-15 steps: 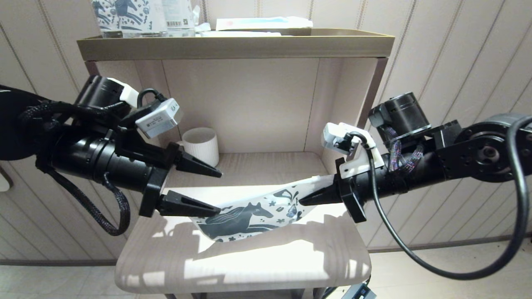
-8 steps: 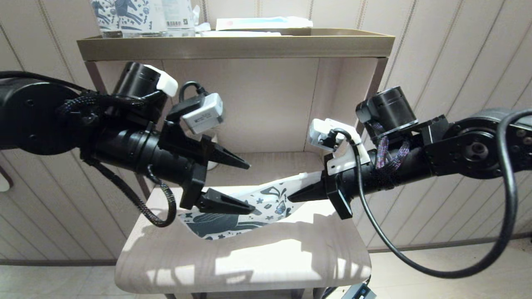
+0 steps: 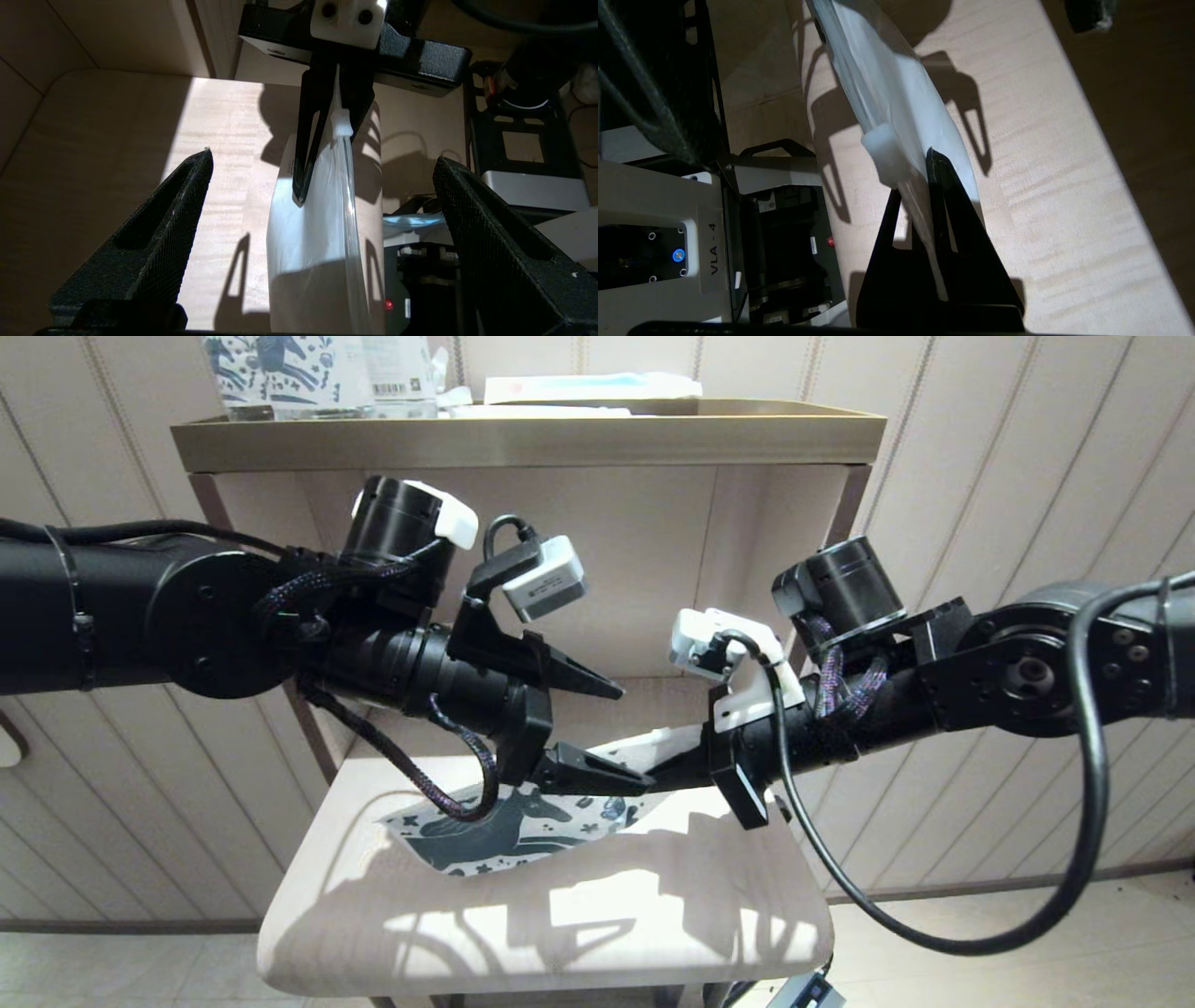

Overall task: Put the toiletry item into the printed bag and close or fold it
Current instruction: Close the strorage bag and place it on the desk

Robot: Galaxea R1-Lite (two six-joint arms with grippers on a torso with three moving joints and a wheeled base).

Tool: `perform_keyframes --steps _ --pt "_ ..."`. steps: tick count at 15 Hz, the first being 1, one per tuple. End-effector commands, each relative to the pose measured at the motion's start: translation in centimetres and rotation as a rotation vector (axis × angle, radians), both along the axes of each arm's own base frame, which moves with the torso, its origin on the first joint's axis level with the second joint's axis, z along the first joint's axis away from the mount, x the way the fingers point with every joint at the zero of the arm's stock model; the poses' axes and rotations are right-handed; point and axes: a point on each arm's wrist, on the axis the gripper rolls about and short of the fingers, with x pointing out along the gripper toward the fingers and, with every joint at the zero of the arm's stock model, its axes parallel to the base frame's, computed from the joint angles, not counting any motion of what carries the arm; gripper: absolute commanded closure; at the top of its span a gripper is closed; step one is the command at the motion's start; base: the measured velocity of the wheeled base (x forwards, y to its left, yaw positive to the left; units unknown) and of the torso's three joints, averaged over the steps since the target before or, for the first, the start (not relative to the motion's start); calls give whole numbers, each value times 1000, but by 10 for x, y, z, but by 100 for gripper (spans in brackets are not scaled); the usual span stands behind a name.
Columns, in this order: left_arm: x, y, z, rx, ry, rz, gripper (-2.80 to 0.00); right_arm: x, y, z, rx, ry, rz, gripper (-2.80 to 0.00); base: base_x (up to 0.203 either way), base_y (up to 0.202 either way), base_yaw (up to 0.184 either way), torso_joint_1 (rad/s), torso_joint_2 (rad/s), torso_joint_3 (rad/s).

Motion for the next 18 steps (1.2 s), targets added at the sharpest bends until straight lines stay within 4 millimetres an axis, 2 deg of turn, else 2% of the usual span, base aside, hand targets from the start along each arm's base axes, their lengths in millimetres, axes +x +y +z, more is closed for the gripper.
perform_keyframes --steps 1,6,15,16,18 --pt "3 -5 -3 2 7 -9 -280 0 1 0 -2 -2 4 0 0 0 0 0 0 0" --pt "1 -14 -5 2 -25 -4 -280 2 7 -4 -7 4 14 0 0 0 0 0 0 0" --pt "2 -16 -8 3 -15 16 -280 2 8 -4 -7 5 15 0 0 0 0 0 0 0" --pt "2 -16 -8 -1 -19 17 0 2 8 -4 -7 5 15 0 0 0 0 0 0 0" --pt "2 -16 -9 -9 -30 18 0 3 8 -4 -9 5 14 0 0 0 0 0 0 0"
